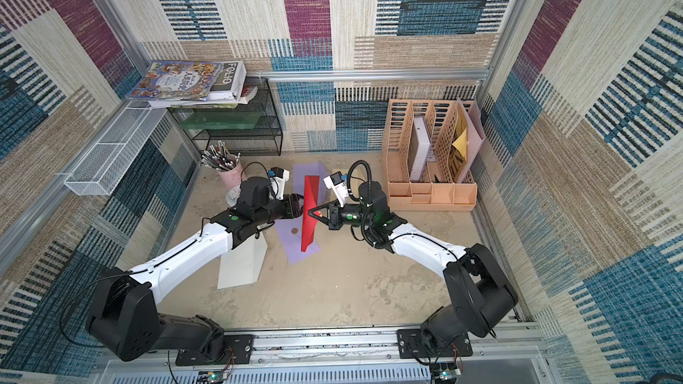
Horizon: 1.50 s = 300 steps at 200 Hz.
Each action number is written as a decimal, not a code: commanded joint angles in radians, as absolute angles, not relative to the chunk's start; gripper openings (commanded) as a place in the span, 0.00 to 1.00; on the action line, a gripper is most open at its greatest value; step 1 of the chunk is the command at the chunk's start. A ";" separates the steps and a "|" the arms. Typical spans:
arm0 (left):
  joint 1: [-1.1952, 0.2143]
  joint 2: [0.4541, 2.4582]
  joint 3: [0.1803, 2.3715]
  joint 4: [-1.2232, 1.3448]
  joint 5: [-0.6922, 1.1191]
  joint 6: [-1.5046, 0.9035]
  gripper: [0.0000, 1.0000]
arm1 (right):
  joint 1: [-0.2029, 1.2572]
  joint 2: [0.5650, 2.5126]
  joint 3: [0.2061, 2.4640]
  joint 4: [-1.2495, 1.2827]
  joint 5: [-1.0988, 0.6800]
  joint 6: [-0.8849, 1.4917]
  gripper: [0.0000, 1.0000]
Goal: Open the envelope
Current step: Open the envelope flap on the envelope, then place the envelope at the center of the board.
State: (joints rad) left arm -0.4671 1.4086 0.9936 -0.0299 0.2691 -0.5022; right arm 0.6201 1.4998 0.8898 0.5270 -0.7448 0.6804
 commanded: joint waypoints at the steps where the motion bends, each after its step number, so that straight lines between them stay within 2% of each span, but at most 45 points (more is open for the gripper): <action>1: -0.469 1.408 0.991 0.024 0.317 -0.515 0.53 | 0.620 1.507 0.898 0.576 -0.756 0.690 0.00; 72: -0.469 1.402 0.985 0.026 0.326 -0.521 0.52 | 0.618 1.525 0.915 0.574 -0.756 0.688 0.00; 125: -0.468 1.337 0.991 -0.089 0.182 -0.485 0.54 | 0.605 1.477 0.910 0.523 -0.749 0.663 0.00; 136: -0.468 1.322 0.992 -0.110 0.157 -0.480 0.55 | 0.599 1.463 0.907 0.505 -0.743 0.656 0.00; 149: -0.468 1.301 0.990 -0.123 0.134 -0.473 0.63 | 0.589 1.449 0.898 0.485 -0.738 0.650 0.00; 169: -0.468 1.263 0.983 -0.139 0.102 -0.461 0.65 | 0.570 1.420 0.875 0.457 -0.730 0.642 0.00; 245: -0.468 1.216 0.958 -0.128 0.085 -0.451 0.66 | 0.468 1.230 0.756 0.092 -0.583 0.571 0.00; 300: -0.467 1.261 0.962 -0.091 0.125 -0.477 0.65 | 0.303 1.109 0.601 -0.133 -0.545 0.535 0.01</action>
State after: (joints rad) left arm -0.4683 1.2446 0.9558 -0.1280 0.1017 -0.4683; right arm 0.3523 1.1309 0.6449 -0.0006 -0.5655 0.5648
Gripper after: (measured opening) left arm 0.655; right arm 0.053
